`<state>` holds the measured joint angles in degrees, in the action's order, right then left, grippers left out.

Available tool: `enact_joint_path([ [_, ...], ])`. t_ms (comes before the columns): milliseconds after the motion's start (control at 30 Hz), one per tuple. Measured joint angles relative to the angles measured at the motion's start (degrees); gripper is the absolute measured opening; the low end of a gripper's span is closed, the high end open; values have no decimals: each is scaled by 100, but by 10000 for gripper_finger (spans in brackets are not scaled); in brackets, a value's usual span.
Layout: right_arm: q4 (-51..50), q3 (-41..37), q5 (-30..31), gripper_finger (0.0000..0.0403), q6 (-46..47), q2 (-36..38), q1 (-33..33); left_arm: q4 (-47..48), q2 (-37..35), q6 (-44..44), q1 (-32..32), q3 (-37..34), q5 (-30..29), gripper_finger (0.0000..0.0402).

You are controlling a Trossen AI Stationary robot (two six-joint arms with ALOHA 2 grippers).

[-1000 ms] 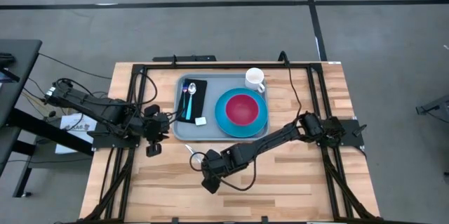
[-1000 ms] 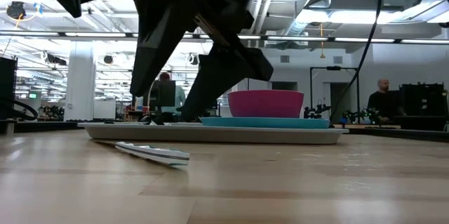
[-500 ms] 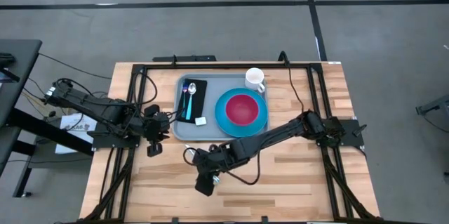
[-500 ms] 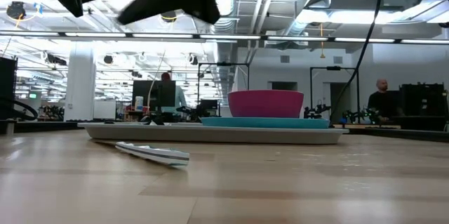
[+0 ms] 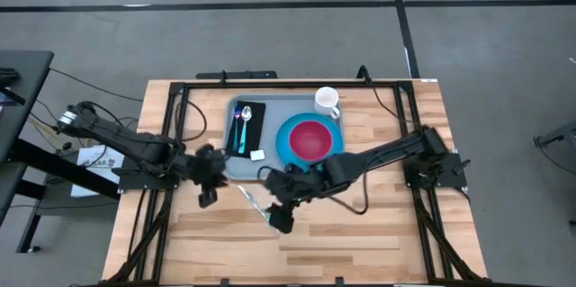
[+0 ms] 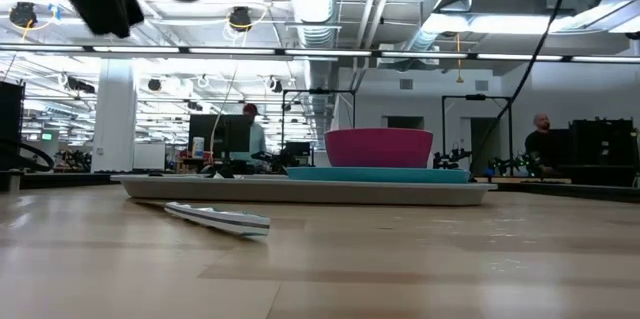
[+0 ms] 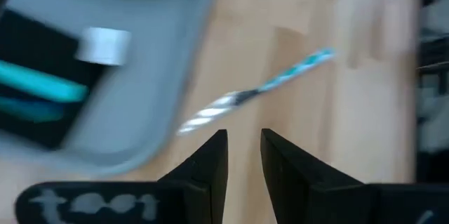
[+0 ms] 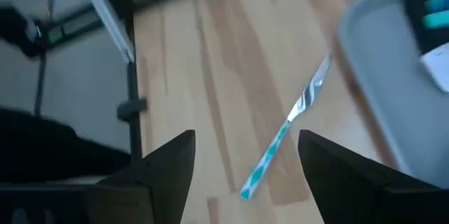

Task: Set up tray
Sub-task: Put the blue knife to the right of the blue spoon on the black napkin on the gray serving tray

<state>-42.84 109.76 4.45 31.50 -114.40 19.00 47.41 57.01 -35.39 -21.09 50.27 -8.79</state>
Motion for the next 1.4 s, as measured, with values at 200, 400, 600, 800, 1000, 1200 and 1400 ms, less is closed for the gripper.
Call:
enact_joint_path([
  [200,382,-1380,475,244,469,1131,96,-1265,56,-1051,-41,-951,386,73],
  [400,1073,-2903,762,244,513,2395,222,-1501,215,-2857,-41,-1192,-115,73],
  [600,1733,-4242,772,244,533,3528,183,-2866,982,-4207,-145,-1182,-310,73],
  [800,1698,-4952,777,244,594,4289,87,-3012,2261,-5386,-237,-630,-463,73],
  [1000,1074,-5123,788,244,548,4521,-3,-2852,3245,-6261,-400,5,-543,77],
  [1200,816,-5115,763,244,113,4538,24,-2873,3800,-6836,-601,478,-553,117],
  [1400,424,-5119,767,244,97,4623,20,-2608,3860,-7609,-768,545,-439,175],
])
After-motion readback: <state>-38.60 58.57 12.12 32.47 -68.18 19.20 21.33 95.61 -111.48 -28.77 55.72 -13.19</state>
